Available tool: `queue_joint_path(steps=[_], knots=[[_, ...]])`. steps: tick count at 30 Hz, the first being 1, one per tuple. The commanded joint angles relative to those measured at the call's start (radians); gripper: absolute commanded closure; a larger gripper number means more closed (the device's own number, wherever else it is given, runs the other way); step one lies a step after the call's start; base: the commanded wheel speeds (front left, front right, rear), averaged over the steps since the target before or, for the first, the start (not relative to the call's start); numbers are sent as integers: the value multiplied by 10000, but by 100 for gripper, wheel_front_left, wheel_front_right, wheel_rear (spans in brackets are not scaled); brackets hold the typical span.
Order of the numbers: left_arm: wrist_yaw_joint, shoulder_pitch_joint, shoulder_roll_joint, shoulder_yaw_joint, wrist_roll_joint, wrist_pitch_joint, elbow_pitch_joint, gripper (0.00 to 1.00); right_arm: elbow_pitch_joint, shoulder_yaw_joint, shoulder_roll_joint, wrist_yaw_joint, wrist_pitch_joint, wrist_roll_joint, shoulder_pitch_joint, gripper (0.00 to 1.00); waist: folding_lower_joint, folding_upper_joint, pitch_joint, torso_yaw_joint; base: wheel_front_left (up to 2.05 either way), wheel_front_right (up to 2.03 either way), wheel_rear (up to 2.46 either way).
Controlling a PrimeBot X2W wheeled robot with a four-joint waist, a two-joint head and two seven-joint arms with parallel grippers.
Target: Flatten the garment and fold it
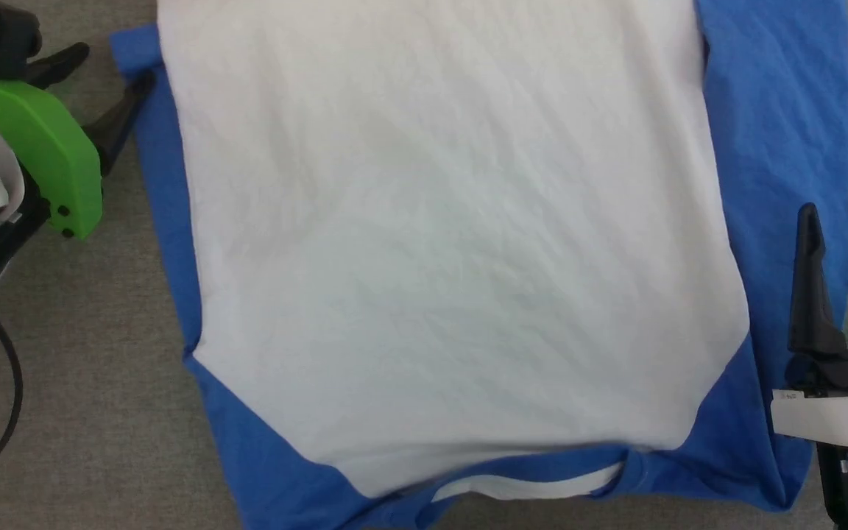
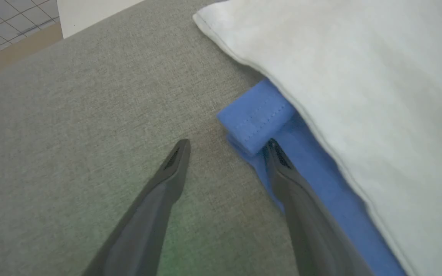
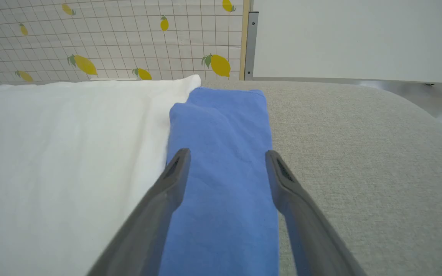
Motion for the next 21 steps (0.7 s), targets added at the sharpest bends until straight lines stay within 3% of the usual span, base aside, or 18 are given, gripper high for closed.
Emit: queue_joint_path(steps=[1, 7, 8, 9, 21], knots=[[-65, -274, 81, -114, -135, -61, 77, 0, -28, -4, 12, -15, -43, -58, -201, 0, -2, 0, 255, -105, 0, 0, 0], [-66, -542, 112, -535, -231, -149, 439, 0, -24, 48, 12, -15, 9, -91, -295, 0, -2, 0, 453, -143, 0, 0, 0], [-66, -558, 111, -612, -258, -136, 488, 69, -19, 54, 12, -15, 16, -93, -309, 0, -2, 0, 470, -149, 0, 0, 0], [-66, -582, 122, -727, -314, -125, 514, 100, -8, 59, 12, -15, 19, -93, -326, 0, -2, 0, 483, -159, 0, 0, 0], [-66, -793, 87, -812, -691, -915, 960, 100, 501, 56, 12, -15, 35, -71, -225, 0, -2, 0, -612, 118, 0, 0, 0]])
